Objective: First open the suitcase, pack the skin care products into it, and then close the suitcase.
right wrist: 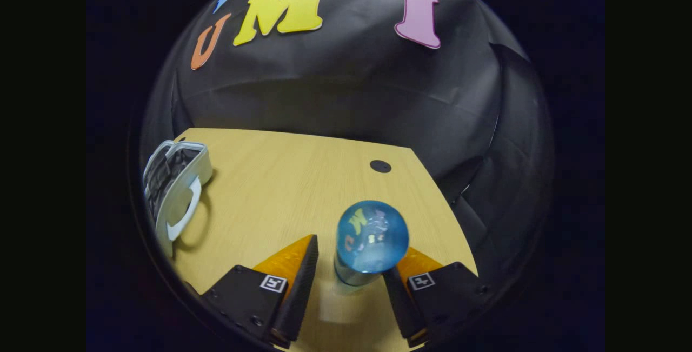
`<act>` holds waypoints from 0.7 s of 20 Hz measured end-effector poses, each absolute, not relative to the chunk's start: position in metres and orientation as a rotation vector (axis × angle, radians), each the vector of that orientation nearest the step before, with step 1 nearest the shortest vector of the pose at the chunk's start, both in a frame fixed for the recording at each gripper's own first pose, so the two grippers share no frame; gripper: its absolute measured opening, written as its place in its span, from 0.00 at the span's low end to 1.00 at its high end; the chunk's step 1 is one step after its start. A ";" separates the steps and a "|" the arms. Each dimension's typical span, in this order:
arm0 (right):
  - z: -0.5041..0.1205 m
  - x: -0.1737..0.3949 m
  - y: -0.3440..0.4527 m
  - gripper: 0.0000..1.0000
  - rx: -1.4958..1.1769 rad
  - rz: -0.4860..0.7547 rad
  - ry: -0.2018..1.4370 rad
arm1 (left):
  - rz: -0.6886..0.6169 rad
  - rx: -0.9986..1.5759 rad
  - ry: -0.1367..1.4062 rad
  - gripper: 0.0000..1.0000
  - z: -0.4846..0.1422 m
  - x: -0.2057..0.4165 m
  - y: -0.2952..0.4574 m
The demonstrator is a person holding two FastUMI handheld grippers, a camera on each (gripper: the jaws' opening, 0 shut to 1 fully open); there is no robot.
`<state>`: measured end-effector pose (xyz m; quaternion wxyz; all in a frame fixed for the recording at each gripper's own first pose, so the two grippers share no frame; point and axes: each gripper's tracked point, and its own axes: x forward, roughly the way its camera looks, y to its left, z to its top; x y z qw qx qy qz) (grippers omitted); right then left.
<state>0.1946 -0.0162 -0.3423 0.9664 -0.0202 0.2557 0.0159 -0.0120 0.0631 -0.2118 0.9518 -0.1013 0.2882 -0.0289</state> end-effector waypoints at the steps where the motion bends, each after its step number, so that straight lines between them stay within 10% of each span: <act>1: -0.336 0.191 -0.015 0.58 -0.050 0.033 0.513 | -0.044 -0.214 0.585 0.42 -0.209 -0.012 0.071; 2: -0.339 0.190 -0.010 0.41 -0.050 0.048 0.521 | -0.038 -0.217 0.590 0.42 -0.210 -0.011 0.080; 14: -0.201 0.042 0.074 0.40 0.058 0.133 0.544 | -0.084 -0.155 0.728 0.42 -0.259 0.044 0.149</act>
